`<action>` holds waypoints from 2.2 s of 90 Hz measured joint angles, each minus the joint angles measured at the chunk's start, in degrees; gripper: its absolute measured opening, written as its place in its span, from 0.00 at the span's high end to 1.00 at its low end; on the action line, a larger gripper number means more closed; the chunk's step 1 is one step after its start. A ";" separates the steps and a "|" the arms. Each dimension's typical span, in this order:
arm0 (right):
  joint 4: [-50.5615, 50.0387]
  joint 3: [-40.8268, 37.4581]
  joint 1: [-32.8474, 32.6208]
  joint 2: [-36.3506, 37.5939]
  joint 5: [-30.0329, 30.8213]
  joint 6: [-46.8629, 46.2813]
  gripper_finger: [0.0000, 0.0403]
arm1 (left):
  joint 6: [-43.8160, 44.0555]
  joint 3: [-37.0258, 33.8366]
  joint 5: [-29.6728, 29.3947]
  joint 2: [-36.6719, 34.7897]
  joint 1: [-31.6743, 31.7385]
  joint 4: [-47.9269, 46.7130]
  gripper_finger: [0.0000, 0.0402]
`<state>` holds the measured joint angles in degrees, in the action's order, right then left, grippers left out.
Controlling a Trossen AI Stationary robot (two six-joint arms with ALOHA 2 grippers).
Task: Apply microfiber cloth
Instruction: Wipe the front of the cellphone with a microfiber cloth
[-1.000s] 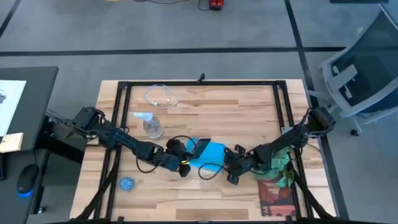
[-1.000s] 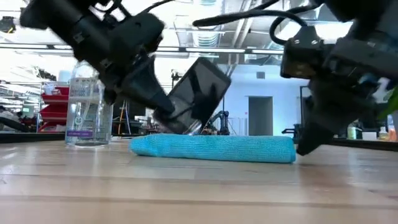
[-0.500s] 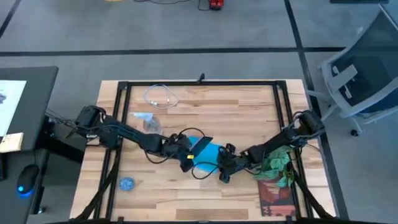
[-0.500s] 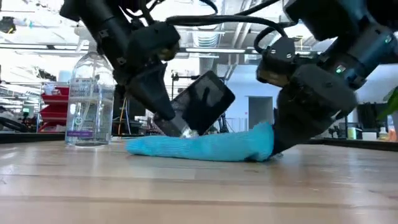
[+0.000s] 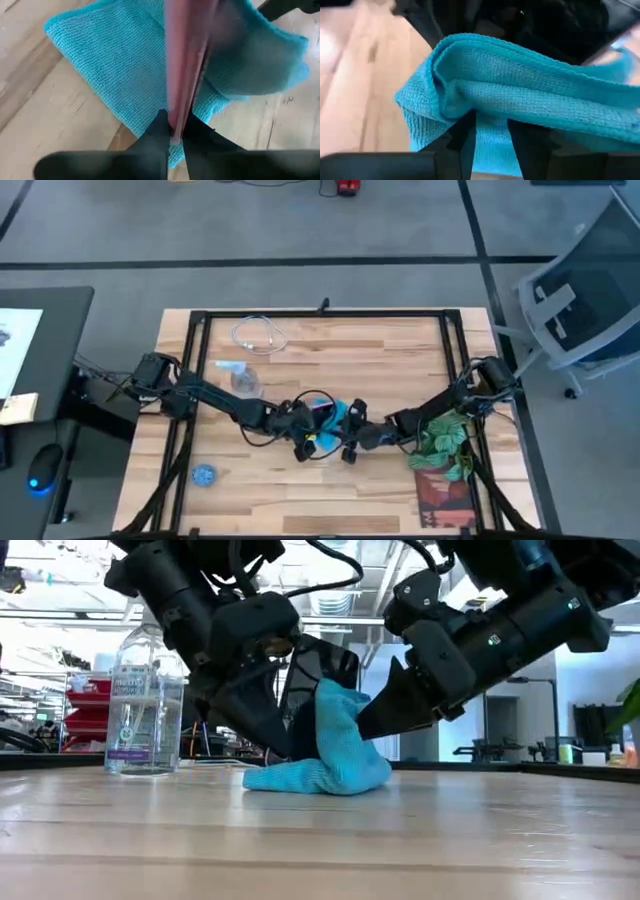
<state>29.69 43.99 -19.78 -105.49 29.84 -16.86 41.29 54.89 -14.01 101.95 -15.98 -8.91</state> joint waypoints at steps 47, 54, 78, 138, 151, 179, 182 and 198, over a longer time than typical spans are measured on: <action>13.91 0.11 -1.93 0.07 10.12 20.55 0.99 | -4.74 -0.19 0.35 0.29 -1.57 4.32 0.99; 14.83 0.11 -1.99 0.07 10.61 21.67 0.99 | -5.17 -0.19 0.50 0.29 -1.64 4.61 0.99; 13.73 0.59 -1.76 -5.47 7.19 16.87 1.00 | -6.13 -0.19 0.41 0.29 -1.77 4.83 0.99; 16.33 7.39 -4.75 -7.41 21.57 33.44 1.00 | -6.76 -0.17 0.47 0.20 -2.00 4.82 0.99; 16.38 7.41 -3.75 -9.07 20.26 30.12 1.00 | -6.82 -0.17 0.28 0.20 -2.00 4.59 0.99; 13.94 7.53 -3.50 -13.75 13.51 24.43 1.00 | -7.65 -0.15 0.14 0.20 -2.00 4.33 0.99; 12.84 7.54 -3.75 -13.75 13.57 23.79 1.00 | -7.67 -0.13 0.18 0.20 -2.00 4.23 0.99; 10.43 7.15 -5.04 -11.56 17.83 27.13 1.00 | -7.67 -0.04 0.18 0.17 -2.02 3.99 0.99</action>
<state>40.12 51.13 -24.82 -117.05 47.67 10.27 33.62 54.85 -13.84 102.11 -18.00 -4.92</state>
